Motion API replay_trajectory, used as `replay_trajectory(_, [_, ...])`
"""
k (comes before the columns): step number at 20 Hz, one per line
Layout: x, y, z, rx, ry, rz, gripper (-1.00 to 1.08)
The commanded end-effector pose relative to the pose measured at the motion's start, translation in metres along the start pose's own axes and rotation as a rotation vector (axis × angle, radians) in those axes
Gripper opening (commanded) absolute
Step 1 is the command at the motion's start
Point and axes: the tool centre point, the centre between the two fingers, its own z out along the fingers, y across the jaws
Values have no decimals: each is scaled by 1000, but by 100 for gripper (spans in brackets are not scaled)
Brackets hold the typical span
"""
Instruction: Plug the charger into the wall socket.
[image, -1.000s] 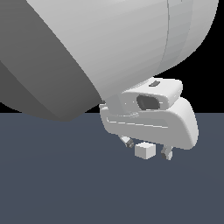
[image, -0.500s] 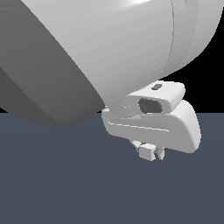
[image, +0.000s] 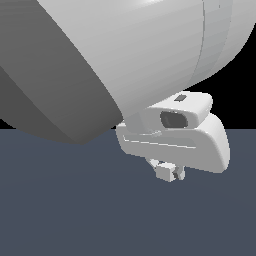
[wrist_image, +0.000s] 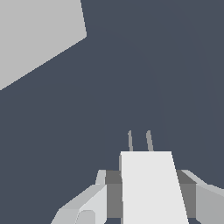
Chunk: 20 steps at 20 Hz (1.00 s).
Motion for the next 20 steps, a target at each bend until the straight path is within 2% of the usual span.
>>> replay_trajectory(1, [2,0,-2,12,1,-20,-100])
replay_trajectory(8, [10,-1,-12,78,3,-135,-100])
replay_trajectory(20, [33,-5,-37,242,10,-425,-100])
